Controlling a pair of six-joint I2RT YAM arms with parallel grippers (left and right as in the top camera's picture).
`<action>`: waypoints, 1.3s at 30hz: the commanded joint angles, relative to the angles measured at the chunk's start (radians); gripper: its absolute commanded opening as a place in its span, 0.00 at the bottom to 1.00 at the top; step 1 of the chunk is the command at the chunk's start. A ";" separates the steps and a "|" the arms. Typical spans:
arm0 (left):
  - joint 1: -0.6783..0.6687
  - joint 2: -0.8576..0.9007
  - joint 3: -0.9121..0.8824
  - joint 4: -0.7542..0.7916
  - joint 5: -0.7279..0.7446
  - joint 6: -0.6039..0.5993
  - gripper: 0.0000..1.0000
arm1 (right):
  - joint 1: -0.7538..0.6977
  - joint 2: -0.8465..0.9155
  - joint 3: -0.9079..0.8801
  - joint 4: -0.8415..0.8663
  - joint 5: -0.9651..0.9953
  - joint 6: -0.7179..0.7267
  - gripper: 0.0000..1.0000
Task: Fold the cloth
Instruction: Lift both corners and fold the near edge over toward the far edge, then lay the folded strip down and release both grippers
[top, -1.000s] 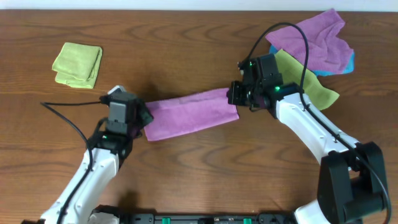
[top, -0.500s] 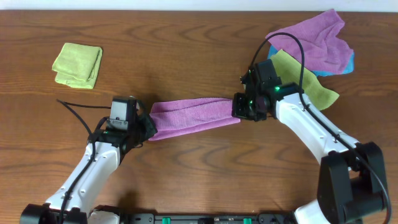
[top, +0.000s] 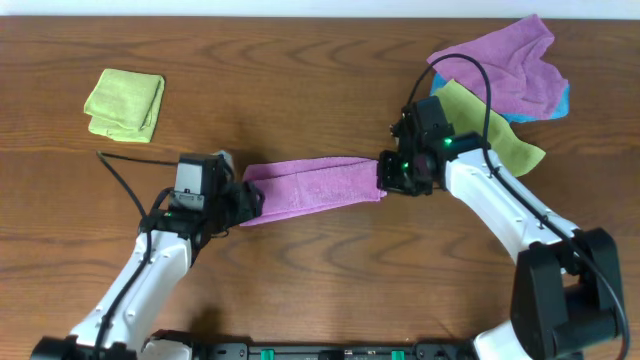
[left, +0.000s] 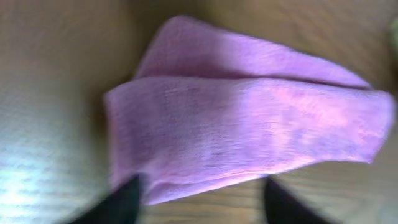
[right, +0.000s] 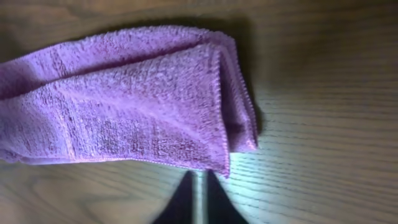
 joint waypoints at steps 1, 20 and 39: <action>0.004 -0.058 0.027 0.036 0.102 0.080 0.06 | -0.010 -0.013 0.065 0.003 -0.011 -0.018 0.01; 0.003 -0.059 0.026 0.002 0.121 0.079 0.06 | 0.132 0.205 0.087 0.138 0.202 -0.101 0.01; -0.025 -0.031 0.026 -0.067 -0.109 0.106 0.06 | 0.183 0.203 0.090 -0.127 0.179 0.003 0.02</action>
